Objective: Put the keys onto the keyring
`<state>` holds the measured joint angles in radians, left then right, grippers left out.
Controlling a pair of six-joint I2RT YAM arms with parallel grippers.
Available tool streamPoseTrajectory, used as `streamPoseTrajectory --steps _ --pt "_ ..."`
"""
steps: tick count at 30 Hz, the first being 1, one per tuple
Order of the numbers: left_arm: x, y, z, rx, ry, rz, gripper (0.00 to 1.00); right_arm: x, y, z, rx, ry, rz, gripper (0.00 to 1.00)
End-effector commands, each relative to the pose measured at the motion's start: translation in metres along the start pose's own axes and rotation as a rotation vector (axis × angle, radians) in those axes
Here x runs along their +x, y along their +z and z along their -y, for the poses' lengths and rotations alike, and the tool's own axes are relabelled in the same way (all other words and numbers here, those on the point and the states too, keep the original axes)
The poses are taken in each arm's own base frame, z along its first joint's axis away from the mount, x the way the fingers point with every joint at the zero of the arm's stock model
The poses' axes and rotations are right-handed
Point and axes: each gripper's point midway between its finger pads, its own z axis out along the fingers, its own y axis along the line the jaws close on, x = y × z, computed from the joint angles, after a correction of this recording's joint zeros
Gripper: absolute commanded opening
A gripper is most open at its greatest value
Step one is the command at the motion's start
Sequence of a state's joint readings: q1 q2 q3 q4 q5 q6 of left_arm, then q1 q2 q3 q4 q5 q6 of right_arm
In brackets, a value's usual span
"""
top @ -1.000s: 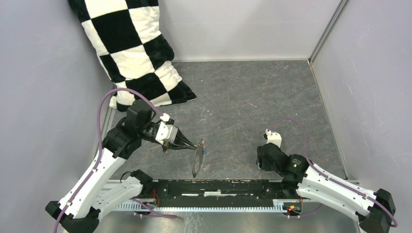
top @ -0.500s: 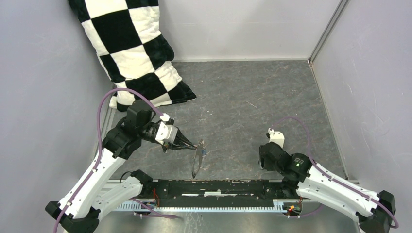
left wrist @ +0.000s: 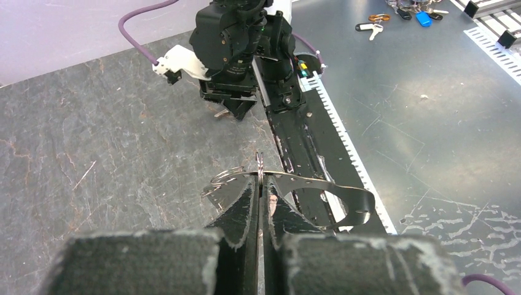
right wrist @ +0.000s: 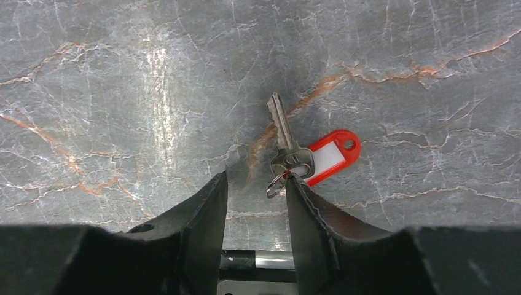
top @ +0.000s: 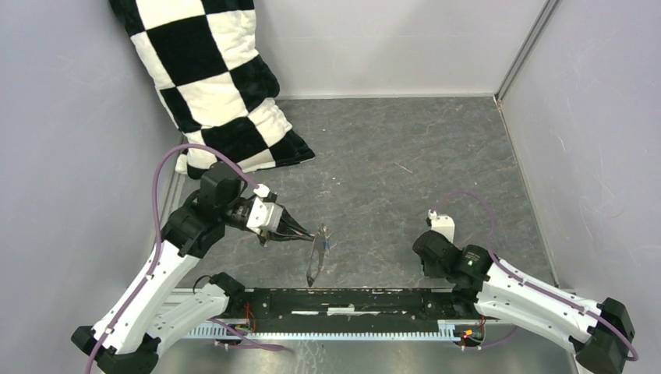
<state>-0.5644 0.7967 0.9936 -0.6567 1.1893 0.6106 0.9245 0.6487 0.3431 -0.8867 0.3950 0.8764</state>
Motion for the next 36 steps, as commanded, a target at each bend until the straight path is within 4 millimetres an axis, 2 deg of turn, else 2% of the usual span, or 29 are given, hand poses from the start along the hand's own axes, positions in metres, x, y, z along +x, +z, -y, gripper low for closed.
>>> streamPoseTrajectory --steps 1,4,6,10,11,13,16,20,22,24,27,31,36 --pt "-0.02 -0.002 0.003 0.014 0.08 0.044 0.02 -0.005 0.003 0.0 0.024 0.018 0.015 0.45" --pt "-0.021 -0.003 0.005 0.011 0.085 0.046 0.02 -0.005 0.006 -0.003 0.021 0.014 0.014 0.41" --pt "-0.022 -0.004 0.005 0.009 0.09 0.046 0.02 -0.003 0.01 -0.006 0.006 0.023 0.012 0.33" --pt "-0.024 -0.005 0.005 -0.003 0.094 0.045 0.02 0.002 0.018 -0.014 -0.033 0.034 0.004 0.04" --pt "-0.024 -0.005 0.006 -0.004 0.094 0.045 0.02 -0.001 0.018 -0.019 -0.052 0.036 0.016 0.01" --pt "-0.023 -0.005 0.007 -0.005 0.091 0.044 0.02 -0.012 0.017 -0.031 -0.1 0.023 0.051 0.0" --pt "-0.021 -0.005 0.007 -0.004 0.086 0.042 0.02 -0.042 0.007 -0.064 -0.221 -0.046 0.121 0.0" --pt "-0.02 -0.004 0.007 -0.001 0.069 0.042 0.02 -0.081 -0.022 -0.134 -0.511 -0.213 0.214 0.0" --pt "-0.019 -0.004 0.007 -0.001 0.061 0.043 0.02 -0.095 -0.037 -0.163 -0.638 -0.309 0.271 0.0" --pt "-0.018 -0.004 0.008 0.0 0.053 0.042 0.02 -0.099 -0.049 -0.182 -0.742 -0.422 0.303 0.0" --pt "-0.017 -0.003 0.008 0.004 0.046 0.043 0.02 -0.095 -0.058 -0.199 -0.852 -0.586 0.334 0.01" --pt "-0.015 -0.003 0.008 0.006 0.032 0.04 0.02 -0.095 -0.07 -0.21 -0.951 -0.736 0.41 0.0" --pt "-0.014 -0.002 0.008 0.014 0.028 0.047 0.02 -0.127 -0.129 -0.222 -1.06 -0.924 0.747 0.01"
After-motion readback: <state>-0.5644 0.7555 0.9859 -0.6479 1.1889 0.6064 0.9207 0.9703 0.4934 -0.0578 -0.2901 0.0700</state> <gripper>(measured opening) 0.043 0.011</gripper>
